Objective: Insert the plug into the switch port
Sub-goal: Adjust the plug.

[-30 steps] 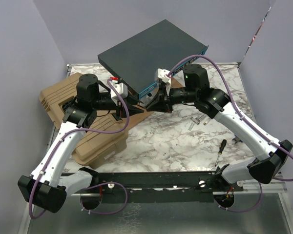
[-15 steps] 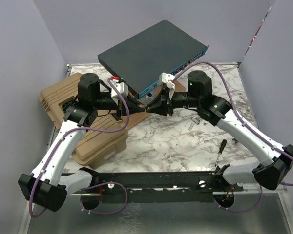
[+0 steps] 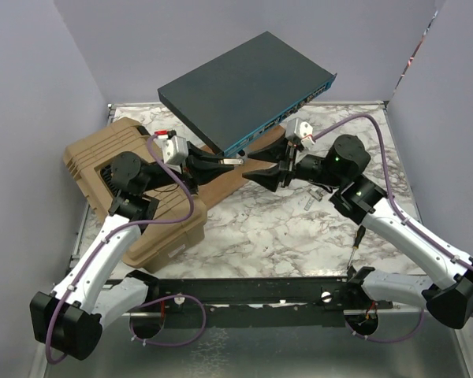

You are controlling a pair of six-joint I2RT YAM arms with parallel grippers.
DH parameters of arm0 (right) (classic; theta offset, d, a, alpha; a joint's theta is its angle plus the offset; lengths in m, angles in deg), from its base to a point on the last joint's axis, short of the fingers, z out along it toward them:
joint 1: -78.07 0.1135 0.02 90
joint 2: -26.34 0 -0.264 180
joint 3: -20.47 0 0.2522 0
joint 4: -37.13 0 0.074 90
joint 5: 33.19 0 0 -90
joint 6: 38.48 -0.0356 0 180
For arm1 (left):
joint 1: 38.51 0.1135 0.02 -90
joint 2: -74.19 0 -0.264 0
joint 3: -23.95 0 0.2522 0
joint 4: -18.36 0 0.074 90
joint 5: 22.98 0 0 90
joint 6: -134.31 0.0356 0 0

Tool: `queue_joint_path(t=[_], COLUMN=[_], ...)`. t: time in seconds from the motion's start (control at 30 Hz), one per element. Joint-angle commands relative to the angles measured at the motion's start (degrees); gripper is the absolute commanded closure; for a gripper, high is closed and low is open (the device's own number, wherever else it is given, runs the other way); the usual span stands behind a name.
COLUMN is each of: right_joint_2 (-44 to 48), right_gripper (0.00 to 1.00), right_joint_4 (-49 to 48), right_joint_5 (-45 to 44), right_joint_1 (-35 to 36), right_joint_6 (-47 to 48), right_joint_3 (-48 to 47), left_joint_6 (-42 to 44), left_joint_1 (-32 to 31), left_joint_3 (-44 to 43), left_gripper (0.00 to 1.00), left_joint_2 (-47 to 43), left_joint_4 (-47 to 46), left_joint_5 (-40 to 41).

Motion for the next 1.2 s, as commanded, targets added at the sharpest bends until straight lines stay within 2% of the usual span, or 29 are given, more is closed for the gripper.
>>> queue_joint_path(t=[0.0, 0.43, 0.73, 1.17], right_joint_2=[0.70, -1.18, -1.40, -0.85], right_gripper=[0.45, 0.47, 0.63, 0.63], right_joint_4=[-8.46, -13.20, -11.84, -11.37], right_joint_5=[-1.31, 5.50, 9.81, 11.21], right_joint_1=[-0.44, -1.18, -1.47, -1.62], right_joint_6=[-5.38, -8.24, -8.17, -8.66], right_joint_3=[0.38, -1.04, -2.36, -2.79], left_joint_6=[-6.81, -9.18, -10.59, -11.73], left_joint_1=[-0.77, -4.12, -5.42, -5.77], left_joint_3=[0.19, 0.37, 0.05, 1.47], left_gripper=[1.00, 1.00, 1.00, 1.00], left_joint_2=[-1.48, -1.83, -1.05, -0.86], left_joint_4=[-11.38, -13.39, -14.06, -14.34], left_joint_5=[3.68, 2.93, 3.02, 3.92])
